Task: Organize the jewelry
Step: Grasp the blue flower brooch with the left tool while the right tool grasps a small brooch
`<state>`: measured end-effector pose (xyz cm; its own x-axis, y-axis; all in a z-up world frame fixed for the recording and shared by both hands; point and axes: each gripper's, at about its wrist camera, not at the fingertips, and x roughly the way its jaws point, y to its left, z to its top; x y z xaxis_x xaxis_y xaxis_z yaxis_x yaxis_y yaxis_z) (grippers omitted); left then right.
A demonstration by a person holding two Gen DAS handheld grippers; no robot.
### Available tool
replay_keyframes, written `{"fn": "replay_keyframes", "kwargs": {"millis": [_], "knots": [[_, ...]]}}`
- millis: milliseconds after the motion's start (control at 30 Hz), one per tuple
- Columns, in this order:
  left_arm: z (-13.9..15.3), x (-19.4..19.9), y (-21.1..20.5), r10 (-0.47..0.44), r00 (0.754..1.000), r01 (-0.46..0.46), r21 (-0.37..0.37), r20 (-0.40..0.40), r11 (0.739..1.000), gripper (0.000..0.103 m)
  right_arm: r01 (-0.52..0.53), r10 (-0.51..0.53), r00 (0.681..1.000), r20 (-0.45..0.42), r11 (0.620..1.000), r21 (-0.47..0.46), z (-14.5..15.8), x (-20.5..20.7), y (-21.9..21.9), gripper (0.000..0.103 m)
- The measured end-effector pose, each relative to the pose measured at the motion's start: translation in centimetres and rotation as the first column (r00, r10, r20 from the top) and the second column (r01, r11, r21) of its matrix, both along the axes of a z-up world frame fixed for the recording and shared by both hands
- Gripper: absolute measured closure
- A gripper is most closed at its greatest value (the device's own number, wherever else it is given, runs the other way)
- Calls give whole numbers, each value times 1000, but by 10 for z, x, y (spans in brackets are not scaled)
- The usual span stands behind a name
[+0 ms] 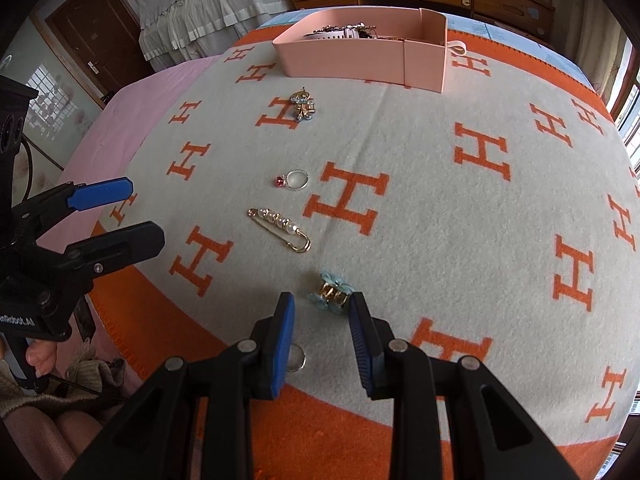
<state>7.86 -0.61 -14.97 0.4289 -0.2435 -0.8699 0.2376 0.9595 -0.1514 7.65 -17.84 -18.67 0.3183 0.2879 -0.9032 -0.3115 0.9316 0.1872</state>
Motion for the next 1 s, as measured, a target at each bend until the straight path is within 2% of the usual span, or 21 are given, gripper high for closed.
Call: {"fn": "replay_keyframes", "kwargs": {"millis": [267, 333, 400, 700, 833, 900, 967, 1000], "knots": [[0, 1, -2, 8, 1000, -8, 5, -10, 1000, 11, -20, 21, 999, 45, 999, -26, 0, 2, 3, 75], [0, 4, -3, 10, 1000, -10, 10, -12, 1000, 11, -29, 32, 997, 67, 999, -44, -1, 0, 4, 83], [1, 9, -4, 15, 1000, -15, 18, -11, 1000, 11, -40, 45, 995, 87, 998, -52, -1, -2, 3, 83], [14, 72, -18, 80, 996, -81, 18, 30, 997, 11, 2, -5, 994, 107, 1000, 28, -2, 8, -28, 83], [8, 100, -32, 104, 993, -106, 52, 50, 993, 11, 15, -21, 993, 113, 998, 54, -2, 10, -43, 83], [2, 111, -38, 120, 992, -123, 59, 47, 991, 15, 15, -23, 993, 112, 997, 75, -3, 9, -48, 83], [-3, 119, -43, 129, 991, -132, 70, 39, 989, 28, 11, -22, 994, 111, 995, 94, -3, 8, -52, 83], [-5, 121, -46, 128, 991, -131, 79, 35, 988, 29, 8, -20, 993, 113, 995, 101, -3, 7, -53, 83]]}}
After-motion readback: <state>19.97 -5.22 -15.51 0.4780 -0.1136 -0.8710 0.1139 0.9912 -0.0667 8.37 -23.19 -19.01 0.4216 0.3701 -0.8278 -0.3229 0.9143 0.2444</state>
